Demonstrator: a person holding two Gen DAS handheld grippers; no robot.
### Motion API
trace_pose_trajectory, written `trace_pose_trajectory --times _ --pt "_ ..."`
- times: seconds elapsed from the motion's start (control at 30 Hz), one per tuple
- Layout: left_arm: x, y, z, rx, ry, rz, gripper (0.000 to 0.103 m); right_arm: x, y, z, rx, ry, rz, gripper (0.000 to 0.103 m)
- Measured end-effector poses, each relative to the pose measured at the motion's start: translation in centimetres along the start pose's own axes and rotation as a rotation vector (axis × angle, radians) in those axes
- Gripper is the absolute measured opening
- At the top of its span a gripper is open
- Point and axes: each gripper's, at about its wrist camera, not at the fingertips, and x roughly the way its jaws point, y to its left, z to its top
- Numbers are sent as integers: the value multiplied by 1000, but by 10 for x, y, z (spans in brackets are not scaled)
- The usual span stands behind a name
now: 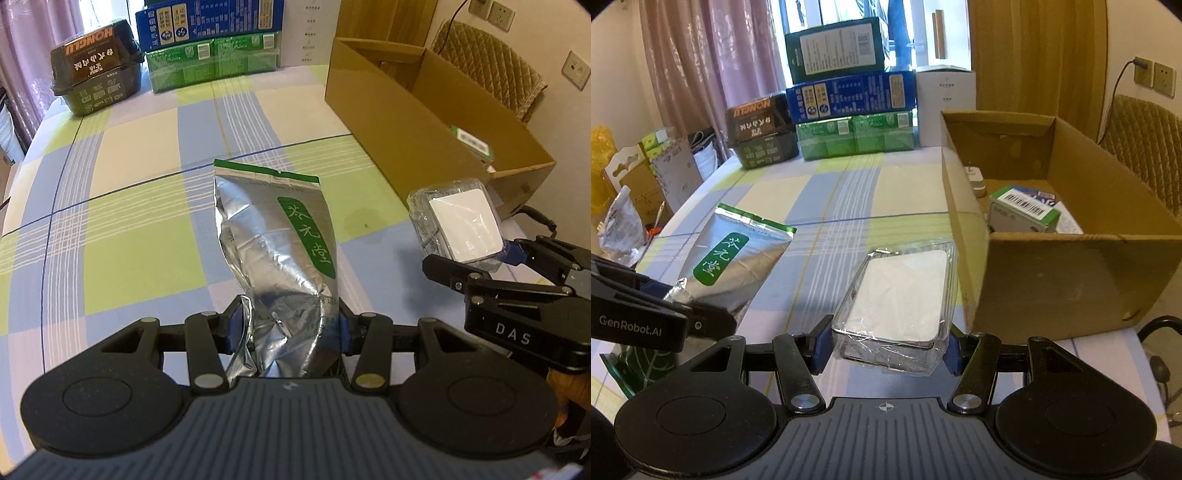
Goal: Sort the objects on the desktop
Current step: 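Lift the foil packet and white packet up off the table, then carry the foil packet and white packet over the cardboard box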
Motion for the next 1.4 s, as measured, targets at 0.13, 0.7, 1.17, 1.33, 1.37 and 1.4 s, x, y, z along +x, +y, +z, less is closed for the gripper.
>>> trace_pose_trajectory --times 0.13,0.7,1.17,1.33,1.37,1.4 --pt "-13 -4 -6 -8 -16 -6 42 -14 0 2 -3 -16 4 55" --pt "-53 -21 -22 -13 -69 -12 42 -52 3 -1 -17 -58 19 55" --pt "-61 -55 -17 4 -86 -82 42 -80 -28 -2 17 -76 -13 55" --pt "-59 -75 -12 30 -91 -117 42 -94 -48 -1 32 -92 -49 55" --pt "-58 -78 -11 34 -91 -124 42 -96 -52 -1 38 -94 -55 55" --pt "-58 -82 -10 39 -91 -131 42 -98 -56 -2 44 -95 -62 55"
